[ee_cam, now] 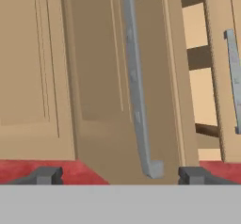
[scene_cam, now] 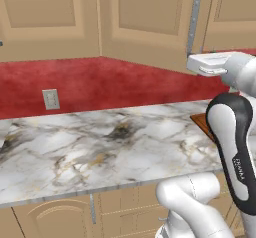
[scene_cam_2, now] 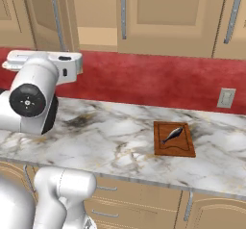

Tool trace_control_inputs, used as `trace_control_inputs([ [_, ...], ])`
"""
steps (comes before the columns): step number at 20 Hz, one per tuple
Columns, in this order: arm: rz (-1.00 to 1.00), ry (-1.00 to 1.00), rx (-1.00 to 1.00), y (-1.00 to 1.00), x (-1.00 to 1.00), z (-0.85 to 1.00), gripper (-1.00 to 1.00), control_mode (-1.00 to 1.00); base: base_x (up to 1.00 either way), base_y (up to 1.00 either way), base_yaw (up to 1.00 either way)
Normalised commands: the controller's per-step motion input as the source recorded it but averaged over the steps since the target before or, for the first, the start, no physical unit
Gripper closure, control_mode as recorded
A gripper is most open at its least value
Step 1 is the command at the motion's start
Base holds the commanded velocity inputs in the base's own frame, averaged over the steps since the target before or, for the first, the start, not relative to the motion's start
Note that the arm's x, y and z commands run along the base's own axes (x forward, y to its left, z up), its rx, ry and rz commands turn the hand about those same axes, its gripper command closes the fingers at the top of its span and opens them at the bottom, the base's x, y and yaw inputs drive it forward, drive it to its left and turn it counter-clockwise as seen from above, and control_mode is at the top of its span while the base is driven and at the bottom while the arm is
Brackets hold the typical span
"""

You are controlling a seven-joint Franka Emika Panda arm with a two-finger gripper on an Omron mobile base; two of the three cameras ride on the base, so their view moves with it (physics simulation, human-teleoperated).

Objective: Open the cabinet, retrieve the rolling pin, and place it next to the meat on the cutting board to prepare for tenderizing.

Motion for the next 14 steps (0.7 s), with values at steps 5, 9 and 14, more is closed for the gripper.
trace_control_inputs([
  [5, 0.03, 0.00, 0.00, -0.63, -0.24, 0.00, -1.00, -1.00, 0.00, 0.00, 0.00],
  [9, 0.04, 0.00, 0.00, -0.59, -0.13, -0.01, -1.00, -1.00, 0.00, 0.00, 0.00],
  [14, 0.07, 0.00, 0.00, -0.44, 0.00, -0.10, -1.00, -1.00, 0.00, 0.00, 0.00],
])
